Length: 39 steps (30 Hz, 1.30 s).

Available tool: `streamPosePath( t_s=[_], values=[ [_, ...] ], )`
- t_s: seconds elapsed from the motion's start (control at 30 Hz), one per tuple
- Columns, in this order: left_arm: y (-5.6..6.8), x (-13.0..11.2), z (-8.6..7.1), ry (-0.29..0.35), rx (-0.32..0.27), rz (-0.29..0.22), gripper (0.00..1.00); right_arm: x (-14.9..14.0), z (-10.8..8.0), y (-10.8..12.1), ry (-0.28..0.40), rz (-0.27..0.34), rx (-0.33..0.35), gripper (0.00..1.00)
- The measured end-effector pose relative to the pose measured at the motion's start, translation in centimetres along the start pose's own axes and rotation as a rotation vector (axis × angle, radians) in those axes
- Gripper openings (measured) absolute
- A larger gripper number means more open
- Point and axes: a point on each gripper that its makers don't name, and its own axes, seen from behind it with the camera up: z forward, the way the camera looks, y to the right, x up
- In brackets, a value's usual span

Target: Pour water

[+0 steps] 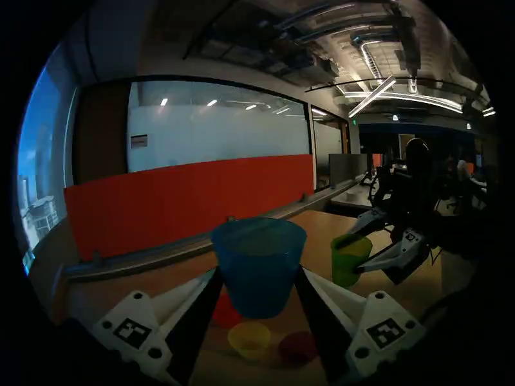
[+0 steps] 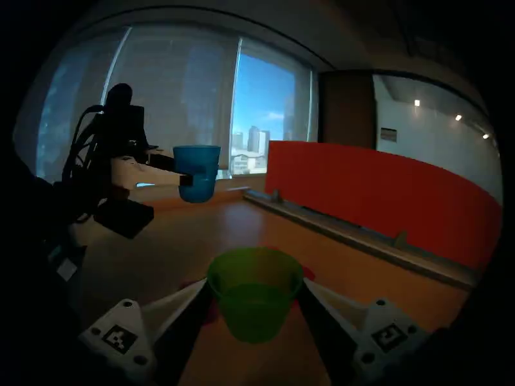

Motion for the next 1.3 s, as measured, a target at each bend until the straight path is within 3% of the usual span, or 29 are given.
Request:
streamPosePath(
  t_s=[0.47,0.9,1.3],
  values=[
    [0.0,-4.3,-1.7,-0.092,0.015,0.002,0.78,-1.9,-1.5,0.6,-0.048,0.006,-0.024,0.9],
    [-0.2,-10.4,-2.7,-0.236,0.024,0.014,0.79,-4.2,-1.2,0.2,-0.112,0.012,0.0,0.9],
    [0.5,-15.5,-3.3,-0.354,-0.009,0.022,0.79,-5.8,-0.5,-0.1,-0.156,0.028,0.022,0.9]
  ],
)
